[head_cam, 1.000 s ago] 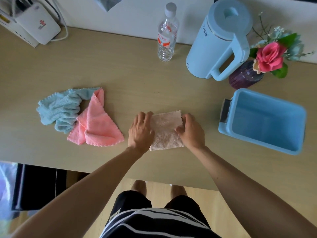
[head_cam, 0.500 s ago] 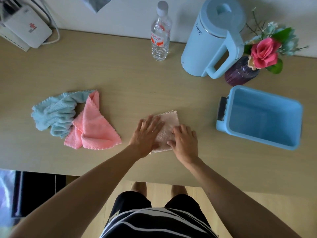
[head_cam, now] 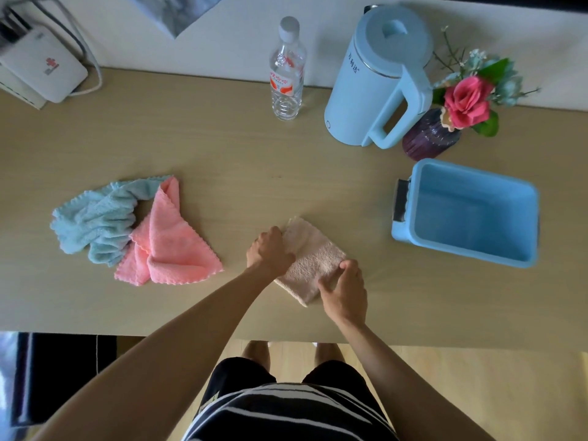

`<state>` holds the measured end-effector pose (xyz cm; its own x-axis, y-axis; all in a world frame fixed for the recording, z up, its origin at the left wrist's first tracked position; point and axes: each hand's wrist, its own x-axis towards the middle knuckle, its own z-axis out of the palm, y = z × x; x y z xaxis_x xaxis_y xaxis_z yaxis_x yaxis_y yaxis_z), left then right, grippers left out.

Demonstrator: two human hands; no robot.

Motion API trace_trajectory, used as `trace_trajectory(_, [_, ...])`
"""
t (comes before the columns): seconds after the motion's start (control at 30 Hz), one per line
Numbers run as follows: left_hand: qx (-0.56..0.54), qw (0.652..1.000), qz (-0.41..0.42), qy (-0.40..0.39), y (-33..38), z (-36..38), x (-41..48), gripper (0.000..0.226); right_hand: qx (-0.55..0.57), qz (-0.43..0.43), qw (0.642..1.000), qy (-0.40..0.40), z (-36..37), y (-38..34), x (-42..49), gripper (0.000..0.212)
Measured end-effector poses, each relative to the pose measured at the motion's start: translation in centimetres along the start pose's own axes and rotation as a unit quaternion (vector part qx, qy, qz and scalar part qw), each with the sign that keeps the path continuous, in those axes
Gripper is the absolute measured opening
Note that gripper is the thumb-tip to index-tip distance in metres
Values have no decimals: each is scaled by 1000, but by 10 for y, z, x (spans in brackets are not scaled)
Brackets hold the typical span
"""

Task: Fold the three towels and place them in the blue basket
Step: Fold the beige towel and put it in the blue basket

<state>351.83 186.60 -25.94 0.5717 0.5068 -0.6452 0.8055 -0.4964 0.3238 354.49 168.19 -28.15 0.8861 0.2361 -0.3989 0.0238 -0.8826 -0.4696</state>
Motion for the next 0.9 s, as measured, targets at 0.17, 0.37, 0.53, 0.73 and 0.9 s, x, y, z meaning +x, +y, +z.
trace_trajectory(0.17, [-32,999,25,-4,-7,10,-6,36,156,96,983,-9,3,-22,2,47])
trace_trajectory(0.37, [-203,979,31,17,-8,2,-22,22,262,45,964,21,-6,-40,-4,40])
trace_trajectory(0.53, [-323,939,100,69,0,-27,-45,47,228,-53,971,38,-51,-49,-3,38])
trace_trajectory(0.73, [-331,904,260,72,45,-63,-69,65,315,-14,948,-50,-134,-56,0,40])
trace_trajectory(0.9, [-321,876,352,72,113,-73,-75,49,343,-26,937,-55,-210,-40,23,42])
